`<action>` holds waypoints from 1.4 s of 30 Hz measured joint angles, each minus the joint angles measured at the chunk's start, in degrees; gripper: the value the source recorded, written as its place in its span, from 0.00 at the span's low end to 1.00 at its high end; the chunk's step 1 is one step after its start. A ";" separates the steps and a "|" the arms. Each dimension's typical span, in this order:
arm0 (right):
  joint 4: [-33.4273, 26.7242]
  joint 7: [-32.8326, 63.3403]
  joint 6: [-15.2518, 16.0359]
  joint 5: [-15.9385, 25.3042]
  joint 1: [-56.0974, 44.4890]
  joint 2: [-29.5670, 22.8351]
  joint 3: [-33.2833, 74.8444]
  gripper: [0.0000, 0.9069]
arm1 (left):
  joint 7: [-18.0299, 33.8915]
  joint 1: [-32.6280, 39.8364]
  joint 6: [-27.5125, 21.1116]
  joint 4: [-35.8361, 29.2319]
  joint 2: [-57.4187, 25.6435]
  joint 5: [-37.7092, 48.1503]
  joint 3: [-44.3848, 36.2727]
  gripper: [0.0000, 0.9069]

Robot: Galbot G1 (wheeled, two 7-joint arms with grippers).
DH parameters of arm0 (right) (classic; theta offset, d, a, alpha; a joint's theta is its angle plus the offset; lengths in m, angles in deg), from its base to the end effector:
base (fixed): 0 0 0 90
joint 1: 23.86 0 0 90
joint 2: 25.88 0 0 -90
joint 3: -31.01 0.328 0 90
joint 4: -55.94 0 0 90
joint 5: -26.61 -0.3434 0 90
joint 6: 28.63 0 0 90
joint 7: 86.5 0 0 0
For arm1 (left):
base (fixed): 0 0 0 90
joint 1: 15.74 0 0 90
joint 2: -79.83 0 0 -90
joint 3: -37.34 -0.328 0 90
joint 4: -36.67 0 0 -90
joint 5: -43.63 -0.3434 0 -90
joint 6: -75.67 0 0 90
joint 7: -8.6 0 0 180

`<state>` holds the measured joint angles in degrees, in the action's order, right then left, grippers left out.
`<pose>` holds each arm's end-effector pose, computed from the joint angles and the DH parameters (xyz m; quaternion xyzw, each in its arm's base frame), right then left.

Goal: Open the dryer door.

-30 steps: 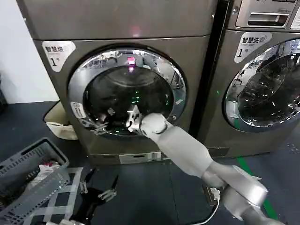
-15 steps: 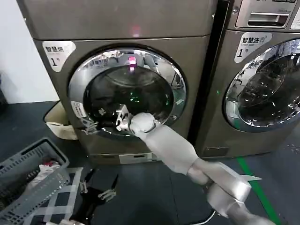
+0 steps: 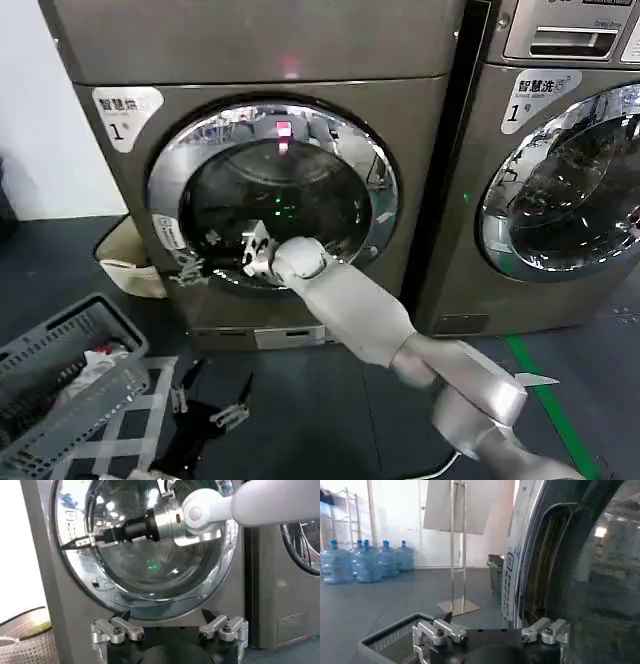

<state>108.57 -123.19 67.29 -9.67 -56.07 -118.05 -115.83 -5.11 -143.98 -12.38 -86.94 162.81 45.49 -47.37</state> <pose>0.5258 0.2486 -0.1548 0.6383 -0.7663 0.0710 0.0184 0.1409 0.0430 -0.2812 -0.1181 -0.9909 -0.0575 0.0275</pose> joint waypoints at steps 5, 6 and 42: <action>2.18 0.07 0.61 -1.32 -0.37 0.01 -0.91 1.00 | 0.02 -0.36 0.12 -0.13 -0.04 0.01 0.34 1.00; 2.51 0.28 0.62 -1.47 -0.39 0.02 -0.93 1.00 | 0.03 -0.37 0.15 -0.13 -0.07 0.01 0.43 1.00; 50.78 -2.74 9.40 -22.40 -2.42 33.13 -9.81 1.00 | -4.70 -0.93 6.58 10.29 -12.60 16.36 27.02 1.00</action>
<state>159.35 -125.93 76.69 -32.07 -58.50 -84.93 -125.64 -9.81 -144.92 -5.80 -76.64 150.21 61.85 -20.35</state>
